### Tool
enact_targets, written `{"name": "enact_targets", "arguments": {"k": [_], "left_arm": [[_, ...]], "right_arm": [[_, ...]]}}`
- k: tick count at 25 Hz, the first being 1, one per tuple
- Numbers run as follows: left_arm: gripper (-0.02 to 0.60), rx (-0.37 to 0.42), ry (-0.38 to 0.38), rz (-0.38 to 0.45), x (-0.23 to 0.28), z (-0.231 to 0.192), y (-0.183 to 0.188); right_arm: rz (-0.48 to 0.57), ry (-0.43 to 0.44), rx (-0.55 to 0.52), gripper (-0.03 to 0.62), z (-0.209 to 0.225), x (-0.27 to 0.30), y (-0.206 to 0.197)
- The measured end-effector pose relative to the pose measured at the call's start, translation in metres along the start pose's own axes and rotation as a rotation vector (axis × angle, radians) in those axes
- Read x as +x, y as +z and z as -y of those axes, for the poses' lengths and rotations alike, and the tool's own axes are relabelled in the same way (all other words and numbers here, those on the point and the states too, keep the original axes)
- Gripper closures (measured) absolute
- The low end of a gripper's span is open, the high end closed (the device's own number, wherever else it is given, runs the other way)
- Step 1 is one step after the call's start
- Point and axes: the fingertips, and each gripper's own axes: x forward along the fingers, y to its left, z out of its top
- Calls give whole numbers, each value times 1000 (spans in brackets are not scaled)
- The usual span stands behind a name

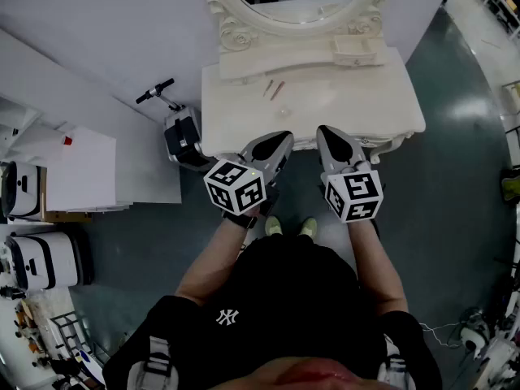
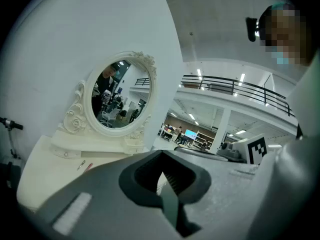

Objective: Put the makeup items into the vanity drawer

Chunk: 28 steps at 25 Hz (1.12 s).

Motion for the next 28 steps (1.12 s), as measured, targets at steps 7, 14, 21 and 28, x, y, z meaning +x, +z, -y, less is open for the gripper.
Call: {"name": "enact_targets", "arguments": {"k": [7,14,21,28], "left_arm": [[580,6,12,0,4,13,-8],[580,8,26,0,9,19,-13],[580,2,114,-23,10,-1,-33],[580,22,140,-51,19,-12,-41]], "right_arm": [[3,11,0,572,4,-10,-5],[14,53,40,571,7,-17,-7],[2,58,104,569,27,-20,-27],[-35,63,124,566,36,-9,-43]]}}
